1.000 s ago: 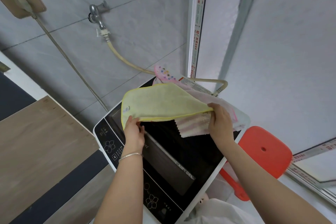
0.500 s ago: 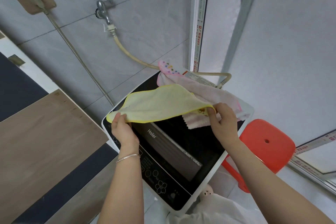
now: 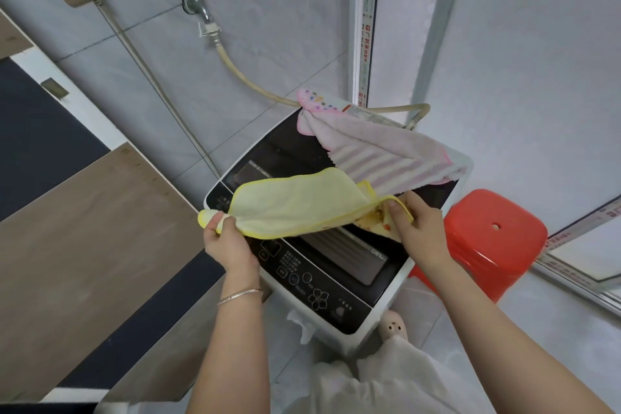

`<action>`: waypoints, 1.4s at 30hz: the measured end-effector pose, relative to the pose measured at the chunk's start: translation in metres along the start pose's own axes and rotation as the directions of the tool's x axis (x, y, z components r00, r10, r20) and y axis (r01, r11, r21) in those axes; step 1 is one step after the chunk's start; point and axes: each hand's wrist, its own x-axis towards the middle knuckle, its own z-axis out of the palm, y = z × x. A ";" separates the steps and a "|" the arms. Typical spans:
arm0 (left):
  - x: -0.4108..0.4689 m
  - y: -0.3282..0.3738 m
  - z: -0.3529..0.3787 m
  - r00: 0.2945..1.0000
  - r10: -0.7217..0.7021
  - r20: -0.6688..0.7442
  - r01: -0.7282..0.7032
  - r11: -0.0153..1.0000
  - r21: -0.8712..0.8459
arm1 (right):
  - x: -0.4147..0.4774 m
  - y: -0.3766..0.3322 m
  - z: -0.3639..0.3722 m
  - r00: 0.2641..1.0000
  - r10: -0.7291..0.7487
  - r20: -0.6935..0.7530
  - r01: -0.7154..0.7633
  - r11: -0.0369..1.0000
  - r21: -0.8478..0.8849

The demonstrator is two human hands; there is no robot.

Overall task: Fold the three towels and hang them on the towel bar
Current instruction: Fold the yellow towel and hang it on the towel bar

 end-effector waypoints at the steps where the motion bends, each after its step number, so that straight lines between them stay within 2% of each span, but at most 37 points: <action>1: 0.000 0.000 -0.003 1.000 0.004 -0.005 -0.004 1.000 0.008 | -0.003 0.001 0.002 1.000 0.005 0.020 -0.005 1.000 -0.021; 8: 0.000 -0.004 -0.021 0.997 0.010 -0.077 -0.006 0.999 0.044 | -0.011 0.006 0.001 0.963 0.108 0.246 -0.095 0.993 -0.065; 12: 0.003 -0.005 -0.018 0.999 -0.013 0.033 0.010 0.995 0.095 | -0.006 0.009 0.005 0.934 0.157 0.320 -0.112 0.982 -0.154; 18: 0.002 -0.014 0.002 0.971 -0.092 0.221 0.035 0.967 0.251 | 0.002 0.013 0.024 0.958 0.225 0.177 -0.189 0.962 -0.199; 22: 0.008 -0.025 0.011 0.926 -0.145 0.349 -0.002 0.921 0.388 | 0.015 0.020 0.036 0.952 0.269 0.146 -0.228 0.942 -0.247; 25: 0.018 -0.035 0.016 0.895 -0.197 0.401 -0.042 0.856 0.515 | 0.024 0.024 0.042 0.942 0.298 0.154 -0.244 0.924 -0.296; 28: 0.032 -0.045 0.017 0.868 -0.212 0.449 -0.142 0.760 0.634 | 0.030 0.023 0.047 0.936 0.307 0.174 -0.237 0.912 -0.335; 34: 0.035 -0.054 0.019 0.867 -0.250 0.431 -0.194 0.627 0.754 | 0.036 0.023 0.054 0.916 0.379 0.133 -0.311 0.880 -0.360; 37: 0.035 -0.055 0.023 0.879 -0.240 0.413 -0.213 0.578 0.788 | 0.037 0.027 0.053 0.932 0.360 0.048 -0.335 0.903 -0.270; 40: 0.034 -0.057 0.024 0.887 -0.244 0.391 -0.213 0.536 0.817 | 0.038 0.030 0.046 0.939 0.328 -0.108 -0.342 0.925 -0.164; 42: 0.033 -0.057 0.025 0.895 -0.233 0.380 -0.224 0.502 0.835 | 0.040 0.034 0.038 0.914 0.326 -0.243 -0.365 0.921 -0.138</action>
